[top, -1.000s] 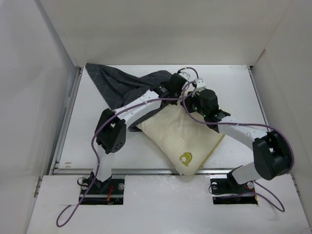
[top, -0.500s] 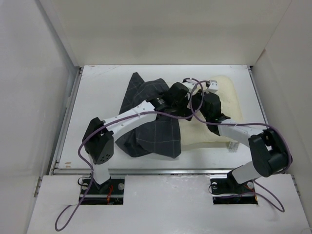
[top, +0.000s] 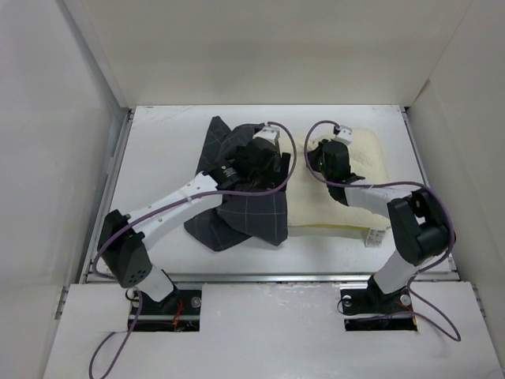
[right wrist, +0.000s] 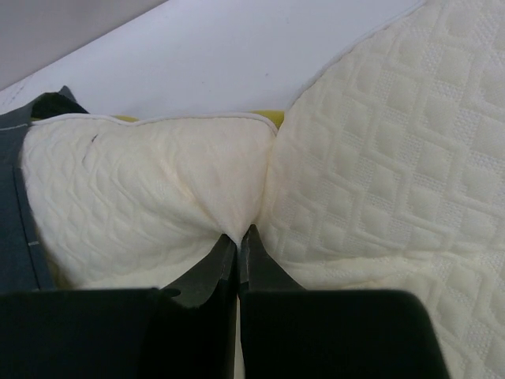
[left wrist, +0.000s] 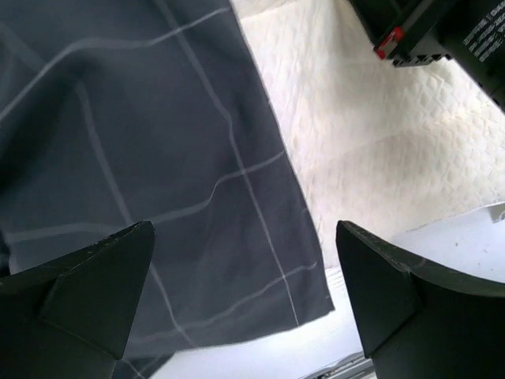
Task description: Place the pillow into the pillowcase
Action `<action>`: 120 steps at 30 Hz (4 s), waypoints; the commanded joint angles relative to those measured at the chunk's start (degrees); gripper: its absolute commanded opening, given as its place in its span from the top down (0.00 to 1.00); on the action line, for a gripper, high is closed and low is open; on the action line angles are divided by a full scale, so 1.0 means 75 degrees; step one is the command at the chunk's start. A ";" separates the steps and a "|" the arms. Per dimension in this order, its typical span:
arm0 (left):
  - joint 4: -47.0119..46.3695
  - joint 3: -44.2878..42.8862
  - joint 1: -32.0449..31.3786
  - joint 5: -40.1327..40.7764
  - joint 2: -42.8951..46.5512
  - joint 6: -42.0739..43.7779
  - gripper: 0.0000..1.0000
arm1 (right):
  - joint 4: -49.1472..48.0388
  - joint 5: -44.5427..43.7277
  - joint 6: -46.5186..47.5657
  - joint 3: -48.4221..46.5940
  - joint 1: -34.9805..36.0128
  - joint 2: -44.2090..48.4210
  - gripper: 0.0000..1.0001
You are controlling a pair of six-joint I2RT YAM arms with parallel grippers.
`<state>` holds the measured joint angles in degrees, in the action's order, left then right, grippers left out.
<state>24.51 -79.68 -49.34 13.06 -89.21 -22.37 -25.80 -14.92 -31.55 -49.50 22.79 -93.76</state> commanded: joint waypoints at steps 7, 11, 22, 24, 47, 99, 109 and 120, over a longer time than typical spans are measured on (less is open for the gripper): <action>-0.0714 -0.0258 0.1045 -0.0323 -0.1473 0.0133 0.00 | 0.1036 -0.0542 -0.1313 -0.1602 -0.0951 -0.0717 1.00; -0.0796 -0.1713 0.1820 -0.0967 -0.3067 0.0497 0.02 | 0.1529 -0.0005 -0.1243 -0.1990 -0.1105 -0.0870 0.97; -0.0725 -0.5373 0.2899 -0.2339 -0.4830 0.1892 0.00 | 0.2221 0.3792 0.3125 -0.2425 -0.1012 -0.0555 0.40; -0.0900 -0.4383 0.2818 -0.1790 -0.3956 0.1893 0.00 | 0.2385 0.3689 0.4142 -0.2203 -0.0836 0.0018 0.24; -0.3842 0.4308 0.2946 -0.1026 0.0869 -0.0603 0.00 | 0.5573 0.1042 0.5626 -0.4158 0.1966 -0.2276 0.77; -0.0514 0.1250 0.0321 -0.0864 0.0960 -0.0216 0.00 | 0.0465 0.4165 0.1347 -0.2449 0.0657 -0.0673 0.24; -0.0059 -0.1384 0.1703 0.0579 -0.0629 0.0368 0.00 | 0.3330 0.5679 0.3734 -0.4424 -0.1594 -0.1384 0.00; 0.1337 -0.8228 0.2091 0.1750 -0.6360 0.1810 0.00 | 0.6883 0.5528 0.6082 -0.8445 -0.2030 -0.4677 0.00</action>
<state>28.80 -133.25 -33.30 21.39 -132.53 -13.10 15.92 24.80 8.82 -107.92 7.18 -126.17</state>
